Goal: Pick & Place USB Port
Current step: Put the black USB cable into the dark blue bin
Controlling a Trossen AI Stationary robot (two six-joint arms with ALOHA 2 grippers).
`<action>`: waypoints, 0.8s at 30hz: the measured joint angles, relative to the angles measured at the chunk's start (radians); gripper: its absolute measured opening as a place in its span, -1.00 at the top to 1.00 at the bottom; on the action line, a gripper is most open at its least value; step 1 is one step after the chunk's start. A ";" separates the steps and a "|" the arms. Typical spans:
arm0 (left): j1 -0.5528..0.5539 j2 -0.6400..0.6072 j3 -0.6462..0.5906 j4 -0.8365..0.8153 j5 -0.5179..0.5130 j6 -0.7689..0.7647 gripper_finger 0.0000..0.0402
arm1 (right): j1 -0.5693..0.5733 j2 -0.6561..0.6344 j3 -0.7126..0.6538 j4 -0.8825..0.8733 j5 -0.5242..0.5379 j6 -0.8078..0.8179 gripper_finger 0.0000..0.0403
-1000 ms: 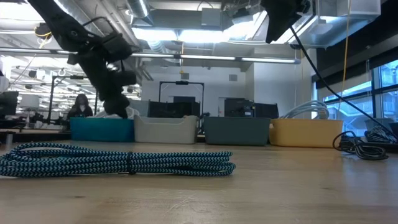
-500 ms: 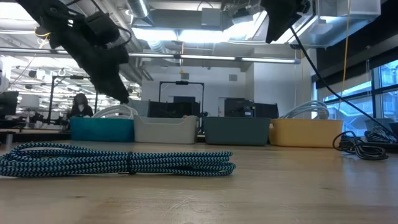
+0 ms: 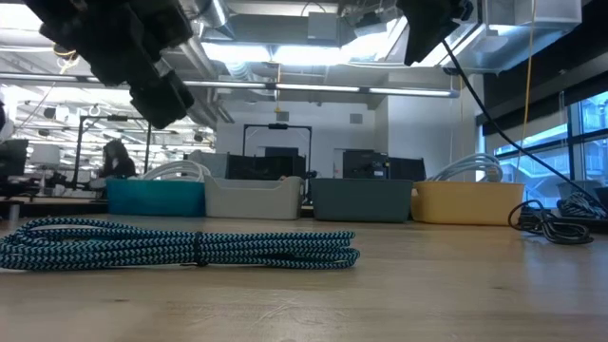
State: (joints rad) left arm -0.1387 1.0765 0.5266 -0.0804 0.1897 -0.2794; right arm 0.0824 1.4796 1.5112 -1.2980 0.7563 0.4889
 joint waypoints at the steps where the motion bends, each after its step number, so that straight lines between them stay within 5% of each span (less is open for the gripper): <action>1: -0.036 0.026 0.000 0.044 -0.030 -0.020 0.00 | 0.000 0.000 0.000 0.000 0.000 0.000 -0.14; 10: -0.169 0.291 0.027 0.275 -0.066 -0.119 0.00 | 0.000 0.000 0.000 0.021 -0.012 0.058 -0.14; 16: -0.167 0.406 0.099 0.252 -0.042 -0.103 0.00 | 0.015 -0.003 -0.091 -0.138 -0.324 0.360 -0.14; 20: -0.167 0.410 0.124 0.259 -0.063 -0.029 0.00 | 0.083 -0.005 -0.241 -0.246 -0.425 0.605 -0.14; 24: -0.166 0.387 0.128 0.258 -0.131 0.049 0.00 | 0.148 -0.005 -0.403 -0.175 -0.498 0.759 -0.14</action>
State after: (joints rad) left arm -0.3044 1.4635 0.6544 0.1774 0.0589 -0.2306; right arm 0.2307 1.4750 1.1087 -1.4734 0.2588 1.2474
